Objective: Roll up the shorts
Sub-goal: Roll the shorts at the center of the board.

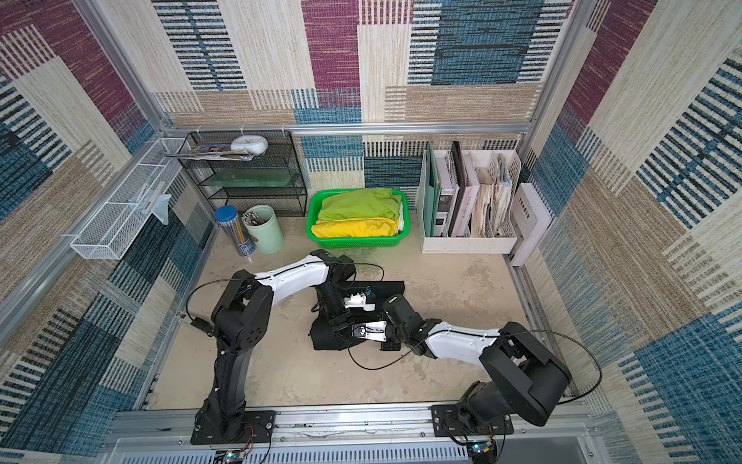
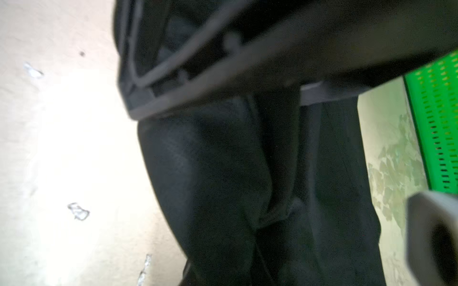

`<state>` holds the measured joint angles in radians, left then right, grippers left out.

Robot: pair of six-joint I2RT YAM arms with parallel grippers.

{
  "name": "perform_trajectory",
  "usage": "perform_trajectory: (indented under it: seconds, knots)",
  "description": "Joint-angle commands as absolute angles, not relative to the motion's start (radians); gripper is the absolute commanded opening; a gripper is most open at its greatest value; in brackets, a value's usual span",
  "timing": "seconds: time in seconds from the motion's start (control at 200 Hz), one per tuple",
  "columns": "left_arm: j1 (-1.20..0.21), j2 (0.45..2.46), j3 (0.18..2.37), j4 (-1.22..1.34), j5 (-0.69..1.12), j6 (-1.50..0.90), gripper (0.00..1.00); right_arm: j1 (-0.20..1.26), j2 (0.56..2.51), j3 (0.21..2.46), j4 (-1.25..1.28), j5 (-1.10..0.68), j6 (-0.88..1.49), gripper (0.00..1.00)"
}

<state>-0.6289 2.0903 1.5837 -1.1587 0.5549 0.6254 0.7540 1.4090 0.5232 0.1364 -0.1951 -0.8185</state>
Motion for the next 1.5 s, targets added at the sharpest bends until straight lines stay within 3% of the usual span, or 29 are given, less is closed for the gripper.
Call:
perform_trajectory:
  seconds: [0.0,0.22,0.391,0.786,1.162,1.497]
  knots:
    - [-0.616,2.002,1.548,-1.073,0.526,0.598,1.0,0.739,1.375,0.529,0.042,-0.261,-0.786,0.0]
    - [-0.572,1.82,1.456,-1.029,0.454,0.55,1.0,0.689,1.323,0.59,-0.091,-0.323,-0.764,0.0]
    - [-0.515,1.652,1.401,-1.028,0.374,0.527,1.0,0.632,1.319,0.662,-0.226,-0.476,-0.737,0.0]
    - [-0.579,1.341,1.292,-0.87,0.271,0.532,1.0,0.523,1.423,0.776,-0.424,-0.672,-0.748,0.0]
    - [-0.856,1.374,1.164,-0.729,0.069,0.582,1.0,0.488,1.594,0.9,-0.532,-0.721,-0.697,0.0]
    - [-0.958,1.51,1.105,-0.603,-0.023,0.607,1.0,0.452,1.692,1.01,-0.595,-0.769,-0.678,0.0]
